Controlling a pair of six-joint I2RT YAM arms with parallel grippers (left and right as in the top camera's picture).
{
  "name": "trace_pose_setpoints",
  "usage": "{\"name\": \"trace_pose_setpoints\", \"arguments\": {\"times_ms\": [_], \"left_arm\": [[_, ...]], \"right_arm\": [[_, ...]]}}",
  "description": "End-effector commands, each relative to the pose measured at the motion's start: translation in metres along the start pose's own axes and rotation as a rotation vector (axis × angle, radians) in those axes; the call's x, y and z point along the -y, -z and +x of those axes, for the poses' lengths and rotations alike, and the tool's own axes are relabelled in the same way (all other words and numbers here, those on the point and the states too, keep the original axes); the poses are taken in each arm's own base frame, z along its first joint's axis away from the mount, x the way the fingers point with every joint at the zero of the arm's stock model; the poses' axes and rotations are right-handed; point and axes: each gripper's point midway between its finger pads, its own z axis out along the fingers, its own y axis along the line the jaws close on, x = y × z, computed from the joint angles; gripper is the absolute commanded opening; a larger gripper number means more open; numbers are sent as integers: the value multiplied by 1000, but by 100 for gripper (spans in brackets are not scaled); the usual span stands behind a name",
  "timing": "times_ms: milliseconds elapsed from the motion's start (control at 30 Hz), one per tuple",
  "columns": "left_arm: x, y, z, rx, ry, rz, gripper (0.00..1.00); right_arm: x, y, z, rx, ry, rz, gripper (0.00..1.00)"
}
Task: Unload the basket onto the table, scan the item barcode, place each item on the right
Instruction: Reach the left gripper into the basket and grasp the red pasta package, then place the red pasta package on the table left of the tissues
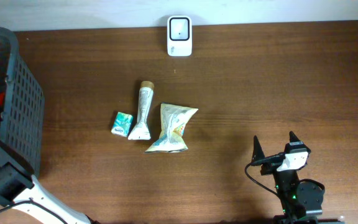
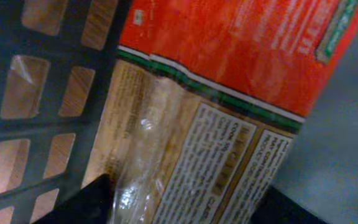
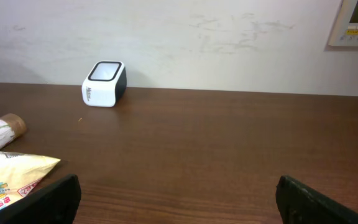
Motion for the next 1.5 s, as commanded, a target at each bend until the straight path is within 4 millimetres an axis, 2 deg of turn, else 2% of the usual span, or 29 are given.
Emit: {"name": "trace_pose_setpoints", "arguments": {"times_ms": [0, 67, 167, 333, 467, 567, 633, 733, 800, 833, 967, 1000, 1067, 1133, 1200, 1300, 1367, 1400, 1467], "left_arm": [[22, -36, 36, -113, -27, 60, 38], [22, -36, 37, -114, -27, 61, 19], [23, -35, 38, -120, -31, 64, 1], [15, -16, 26, -83, -8, 50, 0], [-4, 35, -13, 61, 71, 54, 0], [-18, 88, -44, 202, 122, 72, 0], [-39, 140, -69, 328, 183, 50, 0], [-65, 220, -95, 511, 214, 0, 0], [-78, 269, -105, 620, 226, -29, 0], [-85, 310, -112, 718, 234, -51, 0], [-88, 402, -117, 931, 239, -80, 0], [-80, 438, -114, 1004, 228, -69, 0], [-58, 478, -106, 1076, 202, -25, 0], [-27, 511, -96, 1121, 184, 67, 0], [13, 531, -82, 1120, 156, 190, 0], [69, 532, -64, 1036, 91, 343, 0], [108, 517, -51, 923, 46, 430, 0], [132, 502, -40, 831, 17, 471, 0], [167, 474, -24, 687, -41, 506, 0]], "right_arm": [[-2, 0, 2, -4, -12, -11, 99], [-2, 0, 2, -4, -12, -11, 99], [-2, 0, 2, -4, -12, -11, 99], [-2, 0, 2, -4, -12, -11, 99], [-2, 0, 2, -4, -12, -11, 99], [-2, 0, 2, -4, -12, -11, 99], [-2, 0, 2, -4, -12, -11, 99], [-2, 0, 2, -4, -12, -11, 99], [-2, 0, 2, -4, -12, -11, 99], [-2, 0, 2, -4, -12, -11, 99], [-2, 0, 2, -4, -12, -11, 99], [-2, 0, 2, -4, -12, -11, 99], [-2, 0, 2, -4, -12, -11, 99], [-2, 0, 2, -4, -12, -11, 99], [-2, 0, 2, -4, -12, -11, 99], [-2, 0, 2, -4, -12, -11, 99], [-2, 0, 2, -4, -12, -11, 99], [-2, 0, 2, -4, -12, -11, 99], [-2, 0, 2, -4, -12, -11, 99]]}}
